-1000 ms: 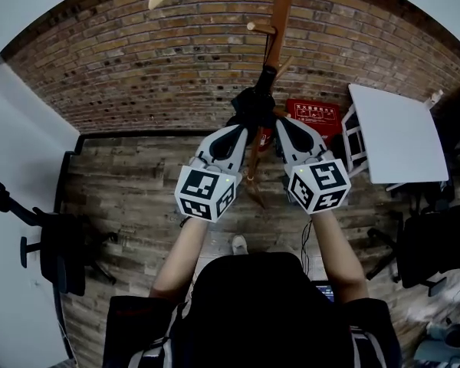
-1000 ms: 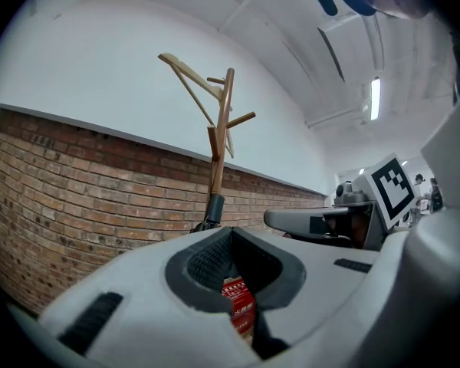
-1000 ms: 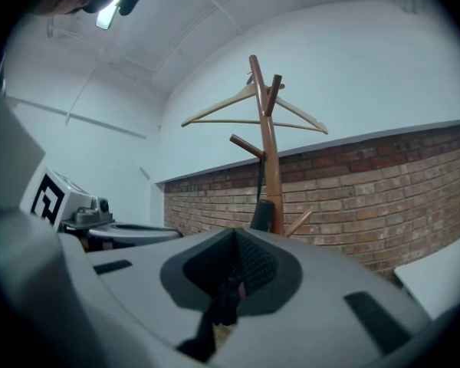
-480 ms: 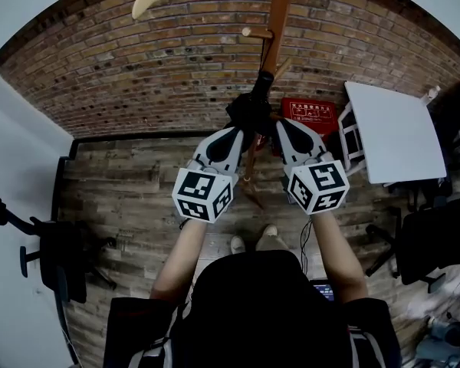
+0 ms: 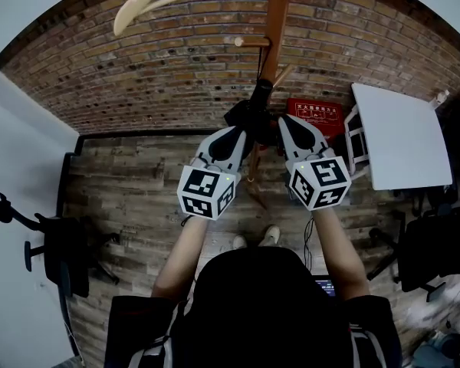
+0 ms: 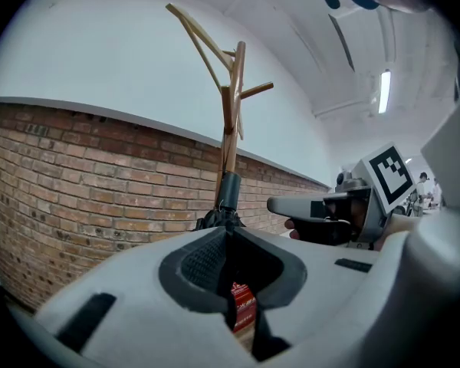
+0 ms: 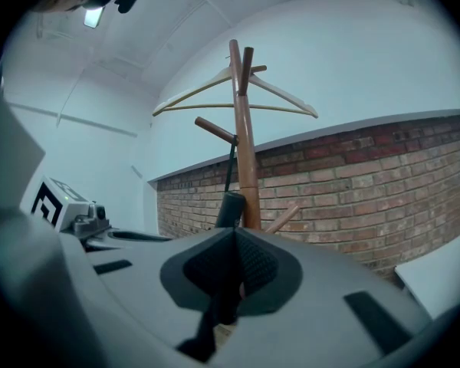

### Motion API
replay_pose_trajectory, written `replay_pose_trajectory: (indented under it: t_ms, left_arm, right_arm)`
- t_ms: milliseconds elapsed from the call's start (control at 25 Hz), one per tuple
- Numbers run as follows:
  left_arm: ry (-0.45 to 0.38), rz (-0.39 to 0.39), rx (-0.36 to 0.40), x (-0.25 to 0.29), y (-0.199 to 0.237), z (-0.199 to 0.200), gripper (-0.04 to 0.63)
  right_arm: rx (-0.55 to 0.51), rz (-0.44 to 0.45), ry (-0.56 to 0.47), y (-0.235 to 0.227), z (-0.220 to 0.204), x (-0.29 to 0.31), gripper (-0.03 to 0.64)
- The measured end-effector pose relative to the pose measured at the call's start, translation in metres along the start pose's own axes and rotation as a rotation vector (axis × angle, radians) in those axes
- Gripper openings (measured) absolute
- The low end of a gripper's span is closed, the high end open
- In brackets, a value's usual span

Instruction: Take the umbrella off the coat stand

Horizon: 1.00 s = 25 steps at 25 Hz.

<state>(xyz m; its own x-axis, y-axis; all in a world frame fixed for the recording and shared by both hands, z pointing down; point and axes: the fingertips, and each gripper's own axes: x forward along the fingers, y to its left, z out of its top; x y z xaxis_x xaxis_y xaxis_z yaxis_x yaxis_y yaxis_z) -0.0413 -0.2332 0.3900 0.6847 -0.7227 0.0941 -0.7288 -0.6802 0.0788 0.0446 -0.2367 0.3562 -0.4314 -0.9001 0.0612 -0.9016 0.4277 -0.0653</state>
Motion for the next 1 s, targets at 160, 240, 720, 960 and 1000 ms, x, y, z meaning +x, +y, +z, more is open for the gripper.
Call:
replay_pose_trajectory:
  t_ms: [160,240,720,960,1000]
  left_arm:
    - [-0.02,0.029,0.012,0.004,0.008,0.003,0.02]
    - [-0.02,0.039,-0.007,0.008,0.013,0.003,0.08]
    - [0.032,0.064,-0.007,0.036,0.019,-0.008,0.313]
    - [0.06,0.101,0.015,0.046,0.025,-0.016,0.377]
    - [0.064,0.1,0.015,0.048,0.025,-0.017,0.38]
  right_arm:
    - [-0.012,0.017,0.007,-0.007,-0.001,0.005,0.028]
    - [-0.01,0.018,0.007,-0.013,0.0,0.006,0.028]
    - [-0.02,0.06,0.016,-0.033,0.001,0.017,0.028]
    - [-0.016,0.077,0.021,-0.043,-0.002,0.024,0.028]
    - [-0.015,0.079,0.021,-0.043,-0.002,0.025,0.028]
